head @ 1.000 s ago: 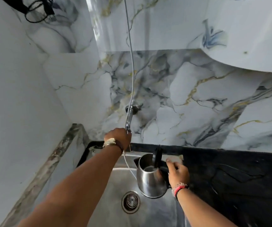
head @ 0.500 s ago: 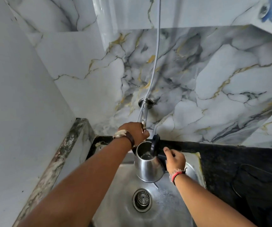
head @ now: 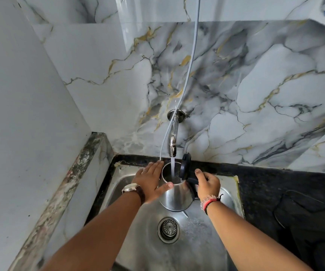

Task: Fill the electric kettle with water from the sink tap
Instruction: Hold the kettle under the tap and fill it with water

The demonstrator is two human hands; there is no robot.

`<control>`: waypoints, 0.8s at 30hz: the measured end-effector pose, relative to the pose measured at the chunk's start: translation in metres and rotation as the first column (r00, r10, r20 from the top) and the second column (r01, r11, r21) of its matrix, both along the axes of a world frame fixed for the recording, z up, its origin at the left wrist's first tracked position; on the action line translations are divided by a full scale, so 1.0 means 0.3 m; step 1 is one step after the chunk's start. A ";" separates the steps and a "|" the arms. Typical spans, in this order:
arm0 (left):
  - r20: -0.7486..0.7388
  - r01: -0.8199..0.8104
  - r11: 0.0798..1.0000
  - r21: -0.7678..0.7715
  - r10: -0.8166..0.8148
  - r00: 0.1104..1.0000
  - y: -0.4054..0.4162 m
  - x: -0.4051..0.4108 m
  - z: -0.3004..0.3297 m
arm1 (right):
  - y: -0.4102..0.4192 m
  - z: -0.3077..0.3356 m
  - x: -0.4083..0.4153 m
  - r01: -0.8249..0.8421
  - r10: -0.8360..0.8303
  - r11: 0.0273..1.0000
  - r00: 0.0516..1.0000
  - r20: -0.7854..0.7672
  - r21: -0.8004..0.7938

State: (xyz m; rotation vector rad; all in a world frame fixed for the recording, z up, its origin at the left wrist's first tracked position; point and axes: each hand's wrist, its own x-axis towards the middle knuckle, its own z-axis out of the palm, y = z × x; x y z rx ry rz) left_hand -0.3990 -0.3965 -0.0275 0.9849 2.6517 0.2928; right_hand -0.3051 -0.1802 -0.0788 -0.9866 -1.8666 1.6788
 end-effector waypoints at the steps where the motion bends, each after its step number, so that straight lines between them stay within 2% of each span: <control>1: -0.006 -0.001 1.000 -0.004 0.001 1.000 -0.001 0.010 -0.008 | -0.001 -0.002 0.005 0.007 -0.007 1.000 1.000 -0.004 -0.009; 20: -0.006 0.007 1.000 -0.021 -0.007 1.000 0.008 0.029 -0.040 | -0.003 0.000 0.028 0.019 -0.018 1.000 0.999 0.031 -0.013; 22: 0.011 -0.002 1.000 0.021 0.002 1.000 0.011 0.016 -0.026 | -0.003 -0.001 0.027 0.021 -0.021 1.000 0.999 0.038 -0.002; 24: 0.003 -0.052 0.991 0.127 0.052 0.999 0.028 -0.006 0.013 | -0.001 -0.001 0.025 0.024 -0.024 1.000 0.999 0.045 0.003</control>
